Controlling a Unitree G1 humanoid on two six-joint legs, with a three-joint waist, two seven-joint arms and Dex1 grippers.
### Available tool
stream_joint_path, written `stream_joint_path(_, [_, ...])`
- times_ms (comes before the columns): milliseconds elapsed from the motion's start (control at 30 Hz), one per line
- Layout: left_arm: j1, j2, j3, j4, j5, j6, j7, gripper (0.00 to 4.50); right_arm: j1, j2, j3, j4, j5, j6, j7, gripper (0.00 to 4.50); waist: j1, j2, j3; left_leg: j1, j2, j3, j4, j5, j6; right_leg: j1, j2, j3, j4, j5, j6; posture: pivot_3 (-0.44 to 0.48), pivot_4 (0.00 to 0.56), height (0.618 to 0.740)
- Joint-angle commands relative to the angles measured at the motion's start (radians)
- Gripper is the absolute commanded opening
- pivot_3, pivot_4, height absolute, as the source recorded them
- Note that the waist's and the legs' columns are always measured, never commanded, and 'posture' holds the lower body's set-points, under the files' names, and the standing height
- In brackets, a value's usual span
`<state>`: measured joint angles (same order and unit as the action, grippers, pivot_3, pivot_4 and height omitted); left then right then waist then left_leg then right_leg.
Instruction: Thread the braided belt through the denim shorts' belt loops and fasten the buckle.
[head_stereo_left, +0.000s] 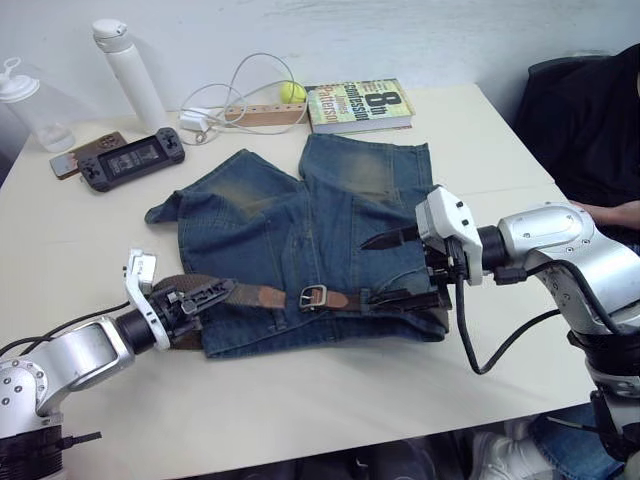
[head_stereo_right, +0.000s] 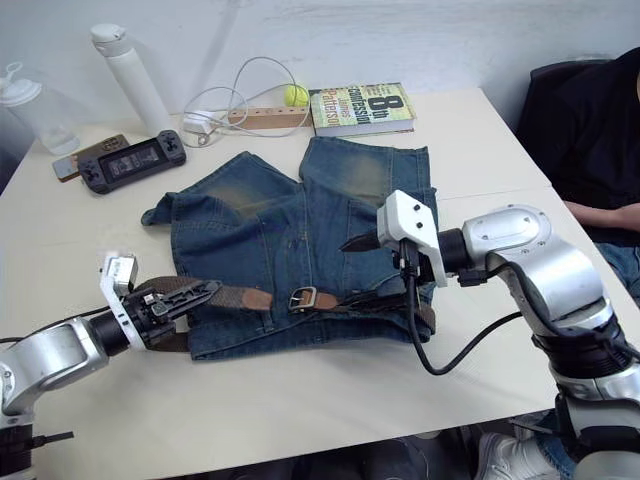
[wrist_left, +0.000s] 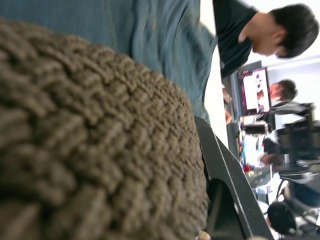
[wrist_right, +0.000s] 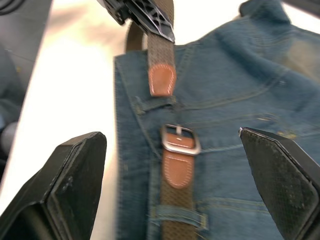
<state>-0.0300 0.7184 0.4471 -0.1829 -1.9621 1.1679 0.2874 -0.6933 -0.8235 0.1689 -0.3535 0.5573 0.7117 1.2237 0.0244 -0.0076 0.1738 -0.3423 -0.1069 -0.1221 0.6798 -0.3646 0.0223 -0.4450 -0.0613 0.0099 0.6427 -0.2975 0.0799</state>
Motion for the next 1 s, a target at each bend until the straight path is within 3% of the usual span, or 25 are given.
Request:
stream_joint_path(33, [0.017,0.017,0.033,-0.02,-0.01,-0.033,0.004,0.0,-0.006,-0.008,-0.002,-0.037,-0.008,0.012,-0.019,4.48,0.002,0.0,0.0,0.0,0.0,0.0,0.0,0.0,0.0,0.0,0.0,0.0,0.0,0.0,0.0,0.0,0.15,0.74])
stream_joint_path(333, [0.083,0.064,0.02,-0.079,-0.01,-0.086,0.048,0.0,-0.005,-0.019,0.026,-0.041,-0.033,0.013,-0.005,4.48,0.002,0.0,0.0,0.0,0.0,0.0,0.0,0.0,0.0,0.0,0.0,0.0,-0.001,0.0,0.0,0.0,0.15,0.74])
stream_joint_path(467, [0.103,0.11,-0.066,-0.119,-0.01,-0.125,0.12,0.0,-0.012,-0.013,0.023,-0.038,-0.037,0.011,-0.014,4.48,0.002,0.0,0.0,0.0,0.0,0.0,0.0,0.0,0.0,0.0,0.0,0.0,-0.001,0.0,0.0,0.0,0.15,0.74])
stream_joint_path(633, [0.075,0.058,-0.187,-0.196,0.029,-0.229,0.218,0.0,-0.02,-0.002,0.023,-0.016,-0.082,-0.032,-0.037,4.48,0.002,0.001,0.001,0.0,0.0,0.0,-0.001,-0.001,0.0,0.0,0.0,0.0,-0.001,0.0,0.0,0.0,0.15,0.74])
stream_joint_path(1000, [0.092,-0.121,-0.274,-0.288,0.061,-0.443,0.339,0.0,-0.02,0.007,0.015,-0.011,-0.084,-0.024,-0.044,4.48,0.005,0.001,0.001,-0.001,0.0,0.0,0.0,0.0,0.0,0.0,0.0,-0.001,-0.001,0.0,0.0,0.0,0.15,0.74])
